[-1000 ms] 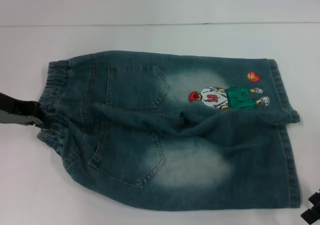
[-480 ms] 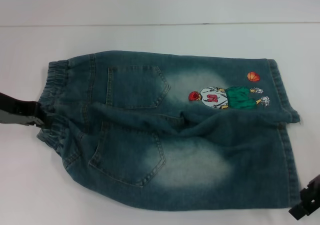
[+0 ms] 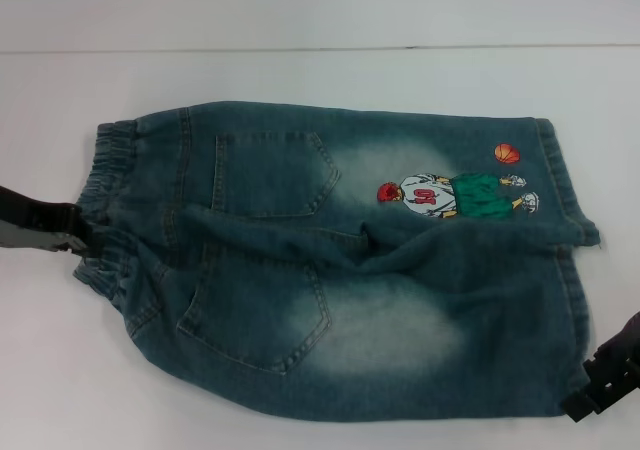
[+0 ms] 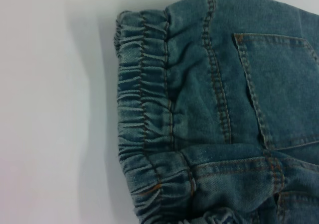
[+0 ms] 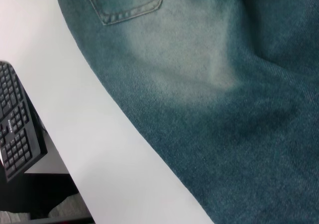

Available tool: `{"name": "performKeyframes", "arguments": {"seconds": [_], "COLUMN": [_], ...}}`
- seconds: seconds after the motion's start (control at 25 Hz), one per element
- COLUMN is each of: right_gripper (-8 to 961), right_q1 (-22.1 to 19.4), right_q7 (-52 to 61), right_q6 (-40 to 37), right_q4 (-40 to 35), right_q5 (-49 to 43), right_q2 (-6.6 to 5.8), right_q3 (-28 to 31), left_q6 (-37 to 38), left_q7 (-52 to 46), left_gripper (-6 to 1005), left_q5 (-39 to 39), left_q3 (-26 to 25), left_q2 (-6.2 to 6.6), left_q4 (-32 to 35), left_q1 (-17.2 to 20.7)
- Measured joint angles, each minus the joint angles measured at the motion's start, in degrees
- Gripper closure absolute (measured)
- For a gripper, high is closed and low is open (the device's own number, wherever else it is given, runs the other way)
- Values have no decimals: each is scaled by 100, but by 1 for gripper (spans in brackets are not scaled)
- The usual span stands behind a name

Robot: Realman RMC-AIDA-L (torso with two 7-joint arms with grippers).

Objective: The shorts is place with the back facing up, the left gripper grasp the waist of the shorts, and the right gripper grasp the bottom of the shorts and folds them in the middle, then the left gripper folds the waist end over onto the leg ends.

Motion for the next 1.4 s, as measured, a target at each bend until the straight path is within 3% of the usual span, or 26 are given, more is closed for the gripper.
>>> {"name": "performKeyframes", "arguments": {"seconds": [0.24,0.56,1.0,1.2,1.4], "right_gripper": [349,564,951,950,950], "right_q1": [-1,2,-47,-280,-610], "right_q7": [-155,-138,-191,-412,-799], "right_q6": [28,87,230,276,688], "right_q4": [-8,-29,3,-32,22], "right_q5": [4,9,191,700,1360], "right_q2": [12,12,-14,-160,-336], "right_q3": [0,2,54,548,1516], "left_q6": [-11,-11,26,53,-66], "left_q7": [0,0,0,-77,-125], "left_gripper": [902,896,886,882,878], "left_q5": [0,0,-17,-266,-311], "left_q3": [0,0,-50,-146,-631], "left_q2": [1,28,37,72,123], "left_q4": [0,0,4,22,30], "left_q1": [-9,-17,-19,21,33]}}
